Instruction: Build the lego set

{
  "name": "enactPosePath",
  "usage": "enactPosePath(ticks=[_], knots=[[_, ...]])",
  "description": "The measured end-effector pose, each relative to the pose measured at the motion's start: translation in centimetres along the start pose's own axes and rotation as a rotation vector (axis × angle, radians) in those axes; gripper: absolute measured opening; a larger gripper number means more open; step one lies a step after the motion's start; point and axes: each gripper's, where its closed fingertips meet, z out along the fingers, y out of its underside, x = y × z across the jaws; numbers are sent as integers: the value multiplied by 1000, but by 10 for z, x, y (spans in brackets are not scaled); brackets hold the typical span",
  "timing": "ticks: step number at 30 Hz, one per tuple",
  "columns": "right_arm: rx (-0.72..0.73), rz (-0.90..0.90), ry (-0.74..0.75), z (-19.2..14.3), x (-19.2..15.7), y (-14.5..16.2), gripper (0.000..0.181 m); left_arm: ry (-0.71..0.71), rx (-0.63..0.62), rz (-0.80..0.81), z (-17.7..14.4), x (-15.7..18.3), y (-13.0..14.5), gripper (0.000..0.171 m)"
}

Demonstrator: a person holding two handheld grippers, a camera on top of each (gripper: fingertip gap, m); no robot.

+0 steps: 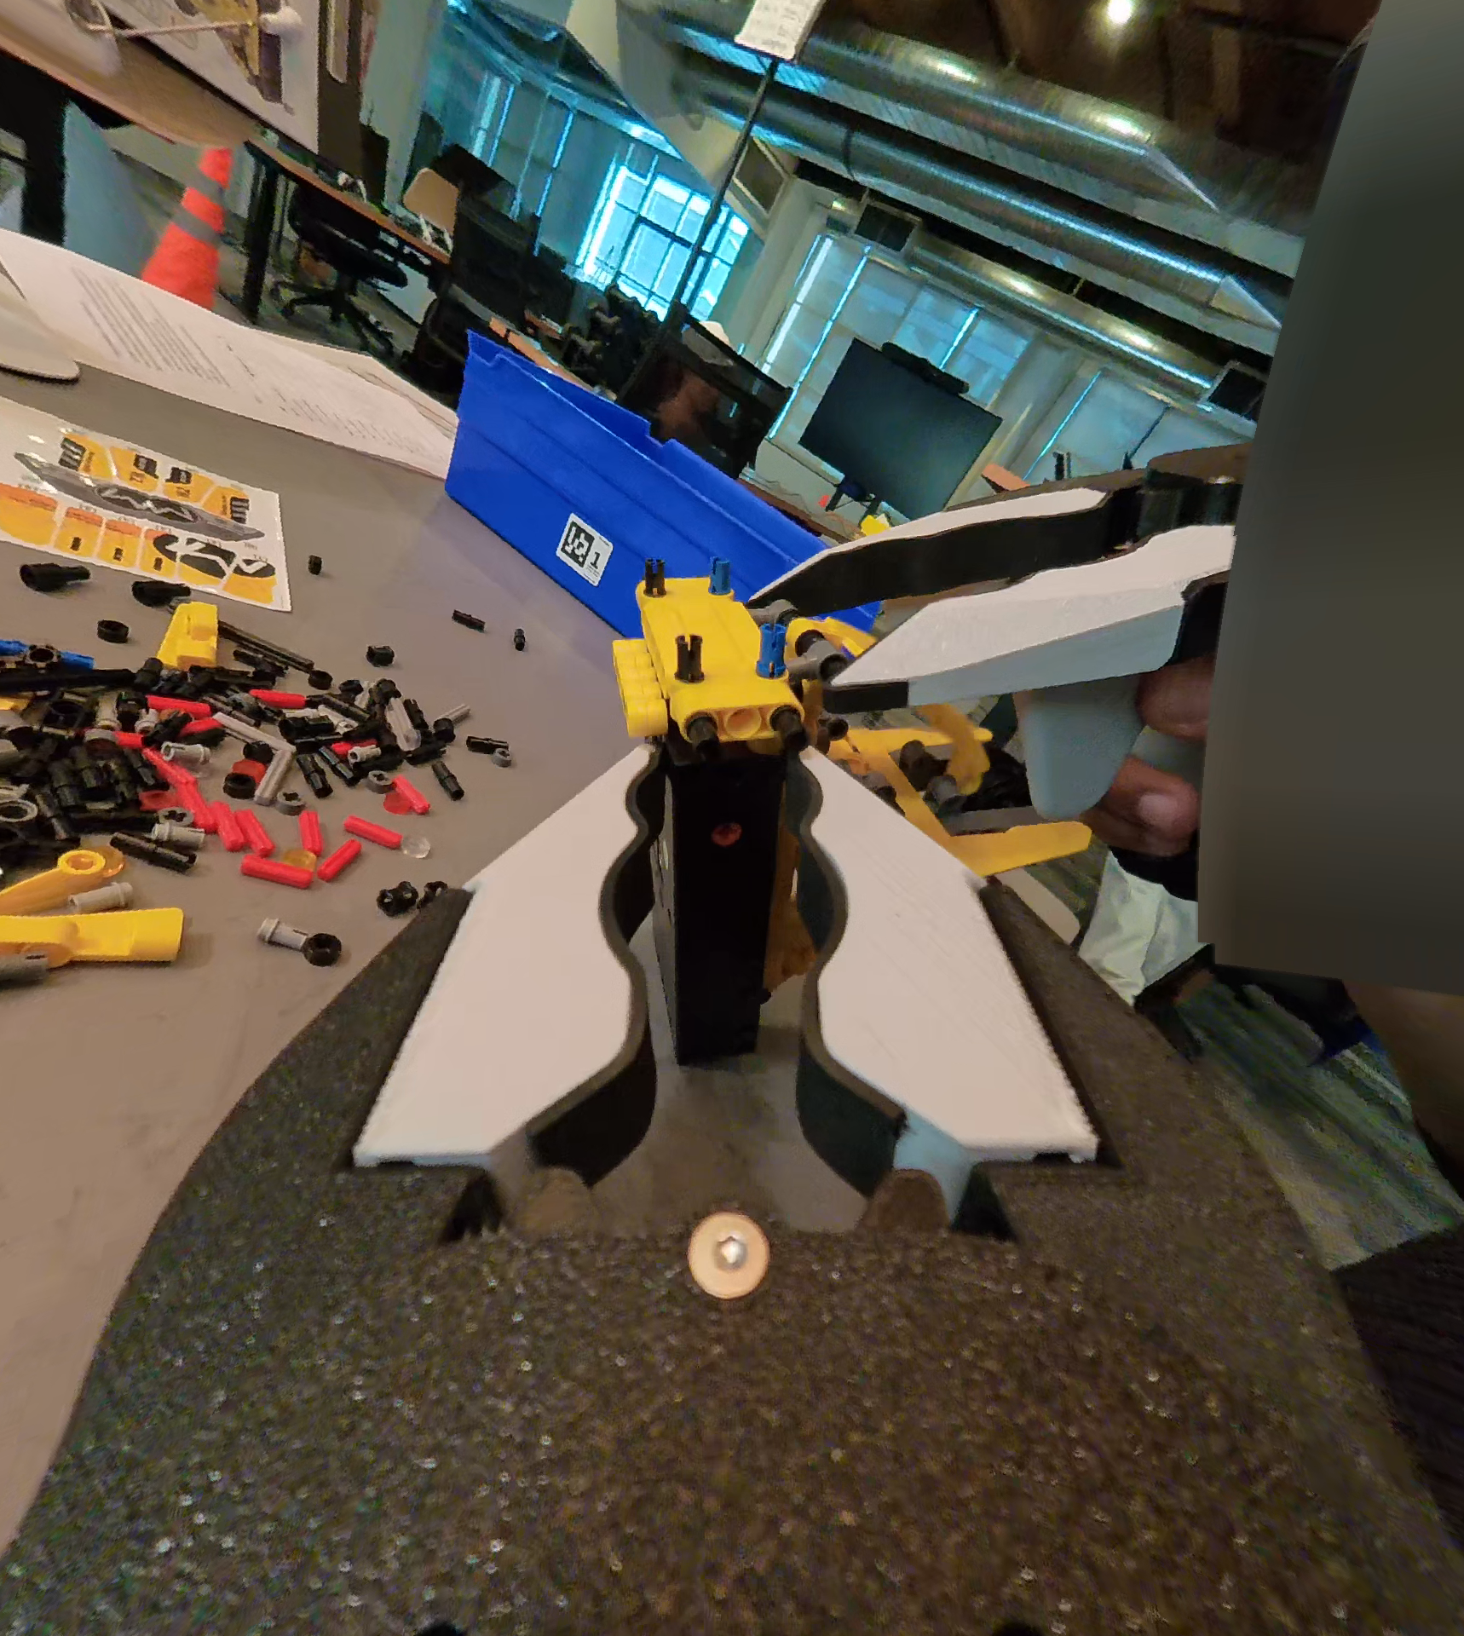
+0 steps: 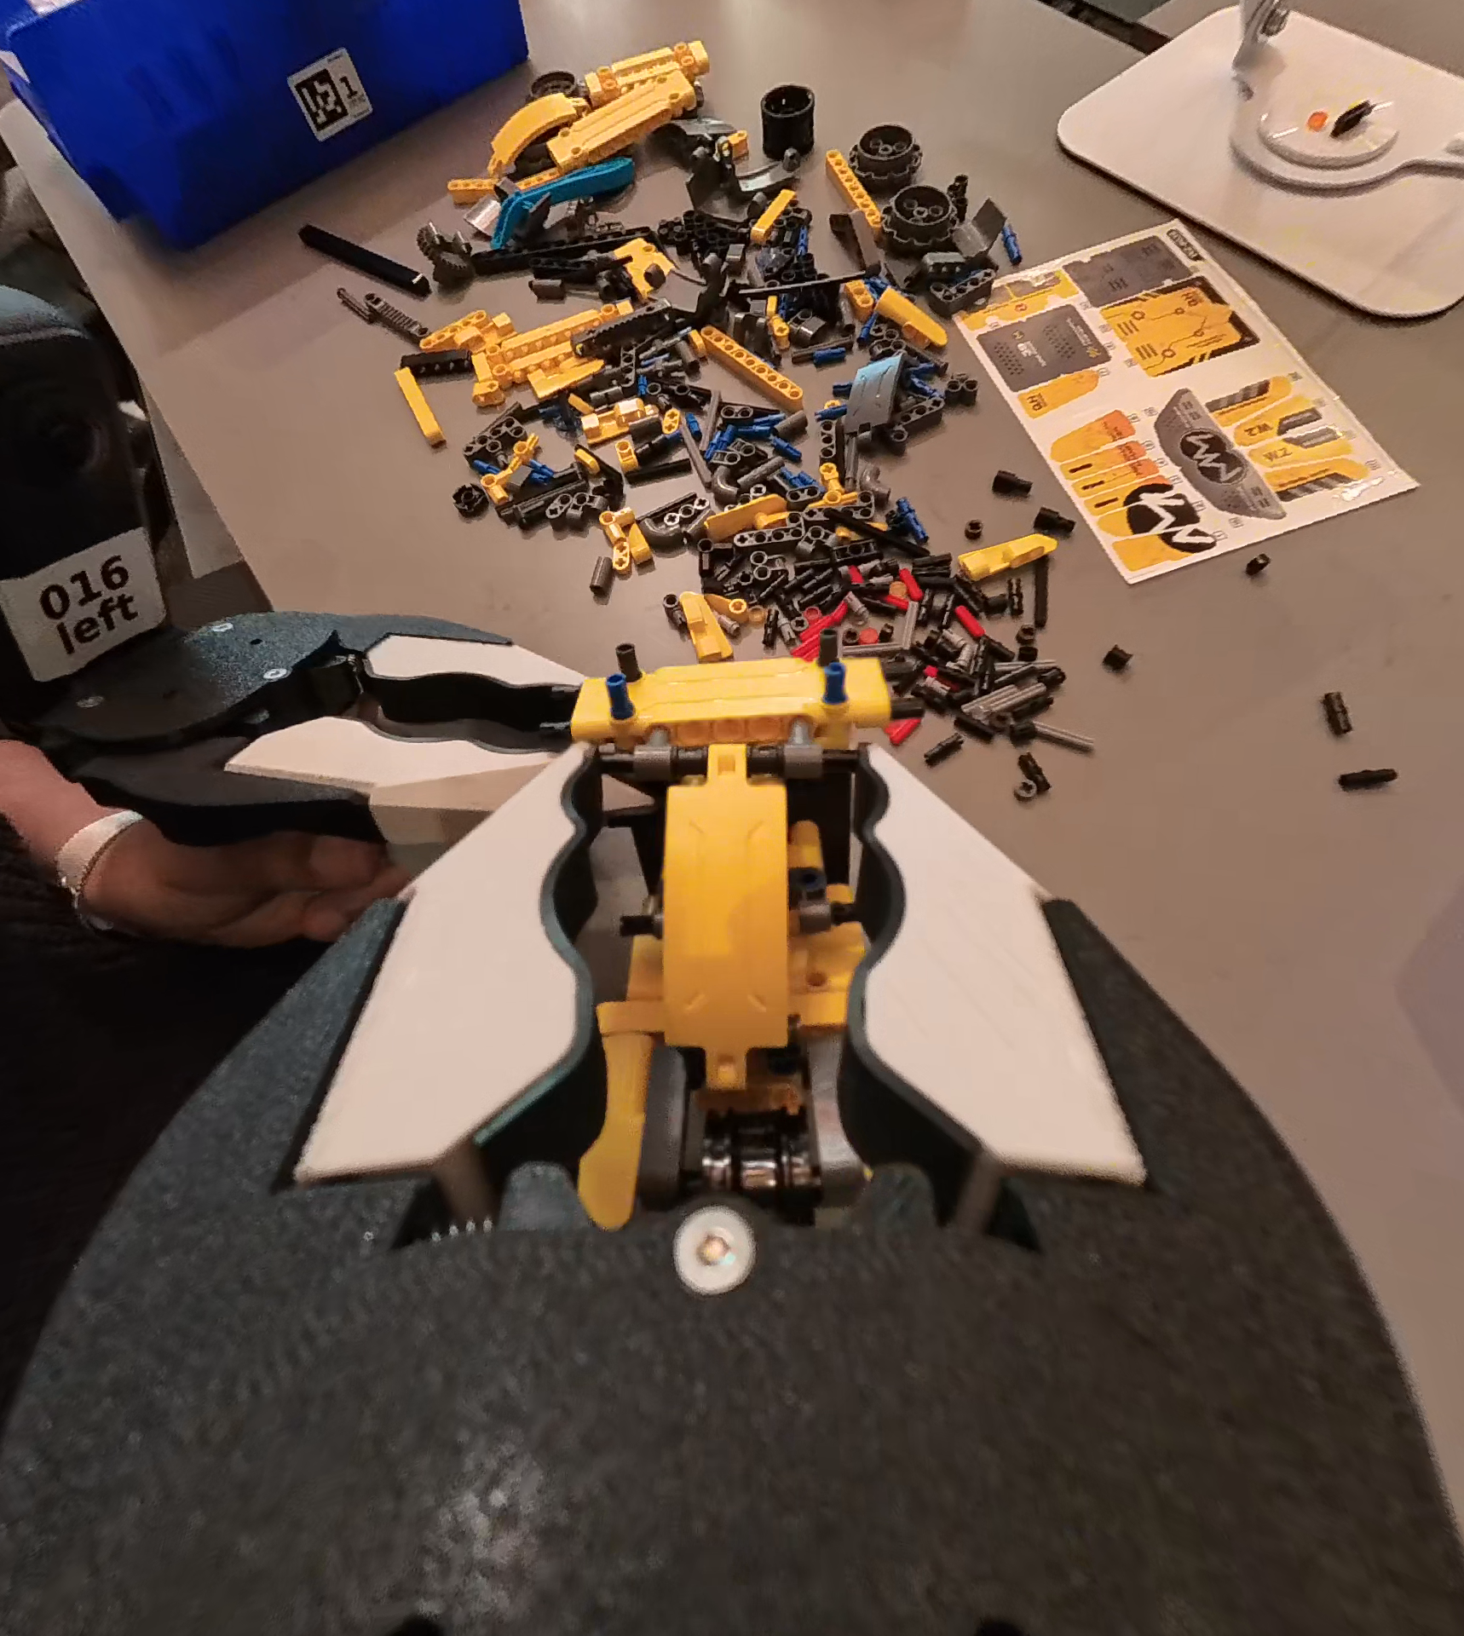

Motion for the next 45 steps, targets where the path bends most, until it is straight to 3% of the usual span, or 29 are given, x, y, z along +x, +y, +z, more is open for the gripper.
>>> enactPosePath(ticks=[19, 45], knots=[[54, -11, 2, -13, 0, 5, 56, -6, -30, 169, 3, 12, 7, 26], [181, -2, -6, -15, 1, 5, 56, 17, -46, 153, 4, 14, 8, 26]])
